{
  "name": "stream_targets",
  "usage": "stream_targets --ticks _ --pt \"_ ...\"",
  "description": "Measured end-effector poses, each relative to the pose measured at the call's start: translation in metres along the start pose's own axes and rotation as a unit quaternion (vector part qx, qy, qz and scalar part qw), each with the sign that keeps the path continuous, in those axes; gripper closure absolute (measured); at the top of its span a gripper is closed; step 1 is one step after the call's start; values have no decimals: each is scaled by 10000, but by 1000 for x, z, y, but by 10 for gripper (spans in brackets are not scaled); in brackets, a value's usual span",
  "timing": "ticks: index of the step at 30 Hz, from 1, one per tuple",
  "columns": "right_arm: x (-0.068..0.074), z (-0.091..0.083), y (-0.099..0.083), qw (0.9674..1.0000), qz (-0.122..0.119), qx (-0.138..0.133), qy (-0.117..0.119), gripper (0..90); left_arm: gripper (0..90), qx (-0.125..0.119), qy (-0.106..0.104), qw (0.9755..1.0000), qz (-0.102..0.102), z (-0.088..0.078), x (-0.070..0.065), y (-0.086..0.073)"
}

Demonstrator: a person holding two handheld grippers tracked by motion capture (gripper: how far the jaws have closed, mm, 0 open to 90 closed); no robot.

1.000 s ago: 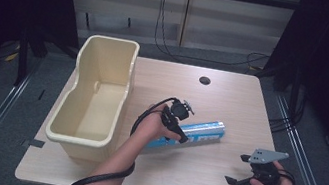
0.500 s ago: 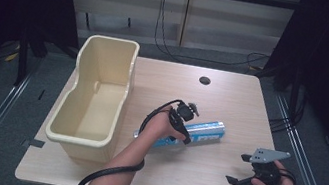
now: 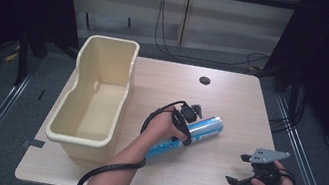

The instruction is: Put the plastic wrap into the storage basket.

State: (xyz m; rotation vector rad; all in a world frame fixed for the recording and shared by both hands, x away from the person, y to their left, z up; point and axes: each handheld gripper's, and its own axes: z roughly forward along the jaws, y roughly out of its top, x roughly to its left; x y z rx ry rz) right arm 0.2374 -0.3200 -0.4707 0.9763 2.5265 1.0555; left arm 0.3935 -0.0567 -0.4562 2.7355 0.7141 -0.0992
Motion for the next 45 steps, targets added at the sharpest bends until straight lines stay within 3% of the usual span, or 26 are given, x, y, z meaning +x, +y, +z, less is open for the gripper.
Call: stream_targets --ticks 4,8,15,17,18,20,23,26,29,31,37,42,43,44,45 --pt "0 0 0 10000 20 0 1 32 321 48 52 10000 25 -5 1 -3" --pt "-1 0 0 10000 15 -18 12 32 322 34 21 9996 -280 -17 4 -8" --pt "-1 0 1 10000 10 -40 7 32 323 58 89 9992 -391 -36 3 -10" --pt "-1 0 1 10000 6 -50 14 32 323 56 124 9986 -515 -45 3 -10" --pt "-1 0 1 10000 23 -44 20 32 323 51 144 9988 -462 -48 4 -10" --pt "-1 0 1 10000 13 -52 6 32 324 -55 189 9987 -469 -51 4 -11" --pt "-2 -2 1 9999 29 -133 3 32 324 -204 129 9976 -646 -60 7 -13" --pt "-2 -2 1 9999 44 -139 4 32 324 -240 143 9969 -734 -55 7 -15" --pt "-2 -2 1 9999 36 -153 -2 32 323 36 180 9970 -757 -41 8 -16" --pt "-1 -2 1 9999 49 -147 13 32 323 93 244 9968 -756 -35 8 -16" --pt "-2 0 1 9999 53 -87 83 31 321 410 312 9939 -976 -11 9 -17" --pt "-1 1 1 10000 29 -81 45 31 319 311 325 9939 -1007 -10 8 -18" --pt "-1 1 2 9999 17 -77 62 31 316 287 308 9948 -923 -10 10 -18" --pt "-1 1 2 9999 17 -77 62 31 316 245 314 9941 -1012 -10 9 -19" --pt "-1 1 2 9999 20 -85 50 31 315 209 397 9959 -780 -7 10 -21"
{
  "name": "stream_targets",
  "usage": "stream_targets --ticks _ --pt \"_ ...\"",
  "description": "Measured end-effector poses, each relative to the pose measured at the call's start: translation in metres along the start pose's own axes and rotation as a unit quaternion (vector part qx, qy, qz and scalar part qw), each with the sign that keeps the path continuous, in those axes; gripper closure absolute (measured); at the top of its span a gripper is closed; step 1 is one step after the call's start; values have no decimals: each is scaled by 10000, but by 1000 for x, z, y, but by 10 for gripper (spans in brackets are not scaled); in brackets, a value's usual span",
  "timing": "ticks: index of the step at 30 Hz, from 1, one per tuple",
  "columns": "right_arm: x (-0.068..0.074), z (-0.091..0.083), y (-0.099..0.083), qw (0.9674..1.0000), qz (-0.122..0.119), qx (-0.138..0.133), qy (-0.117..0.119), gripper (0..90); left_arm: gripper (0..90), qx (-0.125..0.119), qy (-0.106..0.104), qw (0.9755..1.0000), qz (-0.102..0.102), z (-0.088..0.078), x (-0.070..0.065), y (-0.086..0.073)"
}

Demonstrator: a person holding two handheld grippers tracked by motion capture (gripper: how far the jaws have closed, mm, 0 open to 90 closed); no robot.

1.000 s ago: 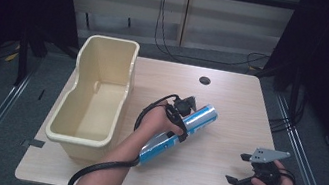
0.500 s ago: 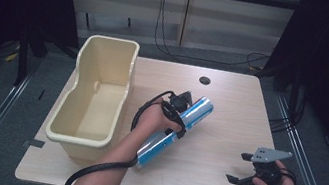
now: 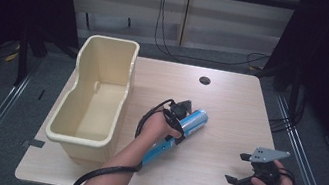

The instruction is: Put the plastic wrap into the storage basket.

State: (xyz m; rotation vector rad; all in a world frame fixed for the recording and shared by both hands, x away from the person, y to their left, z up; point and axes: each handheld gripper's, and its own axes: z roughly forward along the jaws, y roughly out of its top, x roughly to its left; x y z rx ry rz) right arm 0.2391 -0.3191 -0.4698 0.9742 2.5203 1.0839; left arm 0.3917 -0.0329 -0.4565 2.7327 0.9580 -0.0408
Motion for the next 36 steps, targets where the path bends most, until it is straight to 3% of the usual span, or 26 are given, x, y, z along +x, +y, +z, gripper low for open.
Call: stream_targets --ticks 3,6,9,10,11,12,13,15,21,24,36 --pt "0 0 0 10000 -15 -6 -5 31 297 -41 11 9999 -100 6 -1 -2" --pt "-1 -2 0 10000 19 -36 6 31 318 114 106 9998 -97 14 -4 -3" --pt "-1 -2 -1 10000 23 -35 8 31 320 267 101 9991 -309 13 -3 -2" --pt "-1 -2 -1 10000 24 -33 -13 31 321 292 74 9986 -433 12 -2 -2" --pt "-1 -2 -1 10000 24 -33 -13 31 321 292 74 9986 -433 12 -2 -2" --pt "-2 -2 -1 10000 21 -44 25 31 321 311 -133 9980 -526 6 0 -3" --pt "-2 -2 -1 10000 21 -44 25 31 322 311 -133 9980 -526 6 0 -3" --pt "-2 -2 -1 10000 31 -47 24 31 321 297 -104 9985 -450 -3 2 -4" --pt "-2 -2 0 10000 11 -61 8 31 322 182 -113 9969 -755 -34 7 -6" --pt "-2 -1 0 10000 -20 -73 6 31 322 142 -75 9978 -637 -50 7 -6" --pt "0 0 1 10000 -26 -61 17 31 321 24 -157 9973 -712 -104 9 -5"
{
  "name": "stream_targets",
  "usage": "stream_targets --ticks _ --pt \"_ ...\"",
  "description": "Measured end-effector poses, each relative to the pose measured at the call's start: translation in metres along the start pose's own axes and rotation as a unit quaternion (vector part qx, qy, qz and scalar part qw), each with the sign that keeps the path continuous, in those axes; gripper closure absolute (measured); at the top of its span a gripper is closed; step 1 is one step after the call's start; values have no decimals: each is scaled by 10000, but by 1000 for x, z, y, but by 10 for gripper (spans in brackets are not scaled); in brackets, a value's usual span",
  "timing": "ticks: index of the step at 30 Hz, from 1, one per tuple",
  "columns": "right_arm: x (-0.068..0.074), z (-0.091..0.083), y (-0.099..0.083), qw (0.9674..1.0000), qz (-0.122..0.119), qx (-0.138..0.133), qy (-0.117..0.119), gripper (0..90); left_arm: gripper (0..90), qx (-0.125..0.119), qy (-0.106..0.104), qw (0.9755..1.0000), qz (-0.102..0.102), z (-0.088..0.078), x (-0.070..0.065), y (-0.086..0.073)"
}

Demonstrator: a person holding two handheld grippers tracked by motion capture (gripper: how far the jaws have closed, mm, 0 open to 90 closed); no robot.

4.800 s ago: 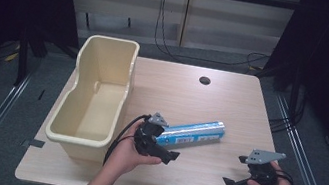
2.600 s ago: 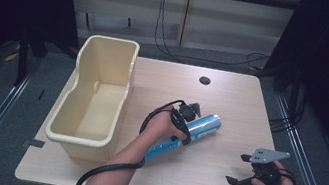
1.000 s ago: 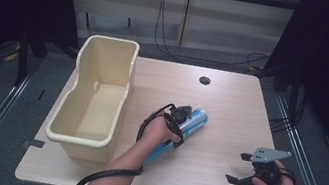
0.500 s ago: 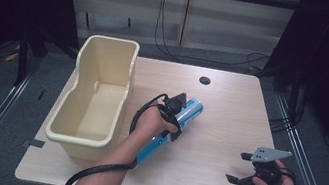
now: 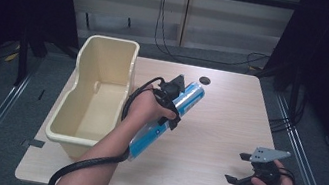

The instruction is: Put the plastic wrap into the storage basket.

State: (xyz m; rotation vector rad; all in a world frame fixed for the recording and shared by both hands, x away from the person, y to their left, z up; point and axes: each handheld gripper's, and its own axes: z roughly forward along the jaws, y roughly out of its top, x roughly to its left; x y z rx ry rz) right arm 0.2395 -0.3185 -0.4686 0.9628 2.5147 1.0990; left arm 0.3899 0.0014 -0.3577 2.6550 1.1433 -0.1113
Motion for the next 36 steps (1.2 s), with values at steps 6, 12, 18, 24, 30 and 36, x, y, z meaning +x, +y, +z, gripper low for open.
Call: stream_targets --ticks 6,12,18,24,30,36 --pt "0 0 1 10000 -21 -10 16 31 322 -38 -22 9999 -149 -24 1 -2" --pt "0 0 1 10000 -19 -4 20 31 322 -47 -33 9998 -172 -41 6 -5" --pt "1 -1 1 10000 -13 -19 24 31 322 -59 -32 9996 -280 -53 8 -8" --pt "1 -2 1 10000 0 -56 23 31 323 -28 -158 9989 -430 -66 9 -9" --pt "0 -2 1 10000 5 -70 11 31 322 -33 -108 9992 -382 -82 8 -8" --pt "0 -1 1 10000 0 -62 22 31 322 -46 -85 9989 -469 -94 9 -10"
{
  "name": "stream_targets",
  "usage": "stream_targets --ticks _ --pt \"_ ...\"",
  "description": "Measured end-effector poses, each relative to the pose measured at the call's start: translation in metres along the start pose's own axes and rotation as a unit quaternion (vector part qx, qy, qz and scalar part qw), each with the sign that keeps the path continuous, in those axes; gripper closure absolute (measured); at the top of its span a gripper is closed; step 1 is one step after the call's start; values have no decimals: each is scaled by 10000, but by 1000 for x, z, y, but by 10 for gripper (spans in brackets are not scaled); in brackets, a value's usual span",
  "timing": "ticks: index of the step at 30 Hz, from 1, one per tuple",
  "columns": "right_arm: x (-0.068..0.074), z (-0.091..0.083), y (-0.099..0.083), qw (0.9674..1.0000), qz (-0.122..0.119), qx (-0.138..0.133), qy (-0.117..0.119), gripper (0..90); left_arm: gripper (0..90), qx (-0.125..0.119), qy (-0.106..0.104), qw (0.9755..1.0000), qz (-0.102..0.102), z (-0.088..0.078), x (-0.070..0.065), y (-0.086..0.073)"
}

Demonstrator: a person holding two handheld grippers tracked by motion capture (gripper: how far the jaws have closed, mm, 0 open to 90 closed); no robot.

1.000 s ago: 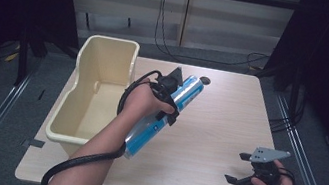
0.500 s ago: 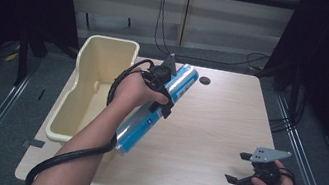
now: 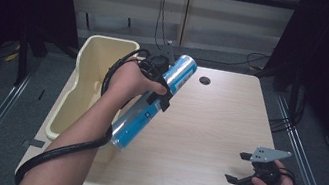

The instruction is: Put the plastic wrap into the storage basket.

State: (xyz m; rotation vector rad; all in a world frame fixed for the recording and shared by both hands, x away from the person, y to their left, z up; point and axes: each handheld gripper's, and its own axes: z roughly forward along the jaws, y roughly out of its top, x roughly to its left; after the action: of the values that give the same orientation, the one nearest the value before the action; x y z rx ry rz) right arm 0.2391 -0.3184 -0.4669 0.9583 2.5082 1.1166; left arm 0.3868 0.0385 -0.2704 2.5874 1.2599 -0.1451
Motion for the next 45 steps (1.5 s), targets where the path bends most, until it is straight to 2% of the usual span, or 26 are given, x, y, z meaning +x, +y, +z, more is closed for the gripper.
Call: stream_targets --ticks 9,12,16,22,25,34,36,40,45 --pt "0 0 0 10000 12 -19 7 31 322 35 26 10000 -88 -12 7 -6" --pt "0 0 0 10000 12 -22 1 31 322 55 28 9998 -199 -17 14 -10" --pt "0 1 0 10000 -16 -13 -29 31 322 74 87 9996 -254 -23 19 -15" --pt "0 0 0 10000 -3 -15 -32 31 322 31 62 9992 -386 -31 27 -22" --pt "1 1 0 10000 -12 3 18 31 322 -6 104 9990 -439 -33 30 -24" --pt "1 1 0 10000 -35 1 1 31 322 83 191 9979 -621 -42 43 -36" --pt "1 1 0 10000 -34 0 -13 31 322 74 184 9973 -708 -43 45 -38" --pt "1 1 0 10000 -22 0 -10 31 322 7 215 9968 -766 -46 51 -43" --pt "1 2 0 10000 -54 -4 -26 31 322 40 252 9963 -822 -47 56 -49"
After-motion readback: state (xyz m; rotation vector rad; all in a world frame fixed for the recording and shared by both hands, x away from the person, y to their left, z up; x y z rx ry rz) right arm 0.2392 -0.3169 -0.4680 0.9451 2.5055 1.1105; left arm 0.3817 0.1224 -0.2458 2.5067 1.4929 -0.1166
